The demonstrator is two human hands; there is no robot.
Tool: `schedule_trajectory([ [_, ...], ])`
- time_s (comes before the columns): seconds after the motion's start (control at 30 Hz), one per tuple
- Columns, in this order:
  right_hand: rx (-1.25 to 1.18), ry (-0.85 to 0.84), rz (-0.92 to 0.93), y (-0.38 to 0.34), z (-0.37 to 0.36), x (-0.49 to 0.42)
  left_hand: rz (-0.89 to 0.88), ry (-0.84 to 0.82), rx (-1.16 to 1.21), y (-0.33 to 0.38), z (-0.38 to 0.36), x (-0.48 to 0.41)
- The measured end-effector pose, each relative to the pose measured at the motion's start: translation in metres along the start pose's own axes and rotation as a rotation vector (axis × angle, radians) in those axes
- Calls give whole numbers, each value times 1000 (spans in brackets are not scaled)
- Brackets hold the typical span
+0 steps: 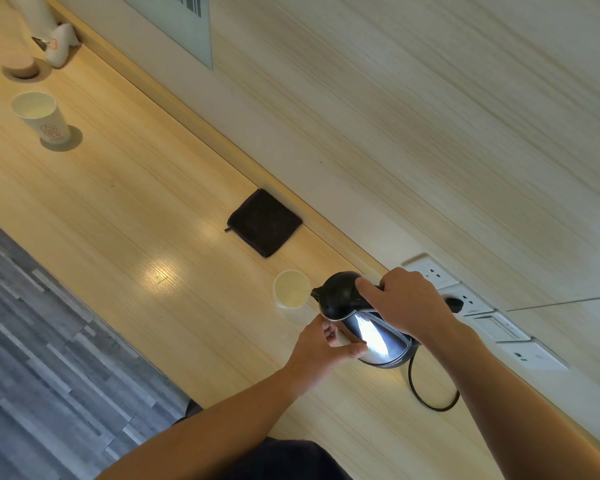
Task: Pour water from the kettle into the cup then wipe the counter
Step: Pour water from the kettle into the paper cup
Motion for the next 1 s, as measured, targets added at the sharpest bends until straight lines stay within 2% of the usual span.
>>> schedule_trajectory([
  [0.47, 4, 15, 10, 3, -5, -3, 17, -7, 16, 0, 1, 1],
  [0.7, -76, 47, 42, 11, -14, -5, -35, 30, -65, 1, 6, -1],
  [0.8, -197, 101, 71, 25, -22, -5, -137, 99, -182, 13, 10, -2],
  [1.0, -741, 242, -55, 87, -47, 11, -382, 159, -546, 45, -3, -9],
])
Point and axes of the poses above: each hand's wrist, its own x-axis away from the middle knuckle, its own z-axis out of the back of the hand, y = z × x, the point moved 9 cm from there along -x, towards the middle knuckle, and after that the axes turned 7 degrees about y, right-handed, at the moved point
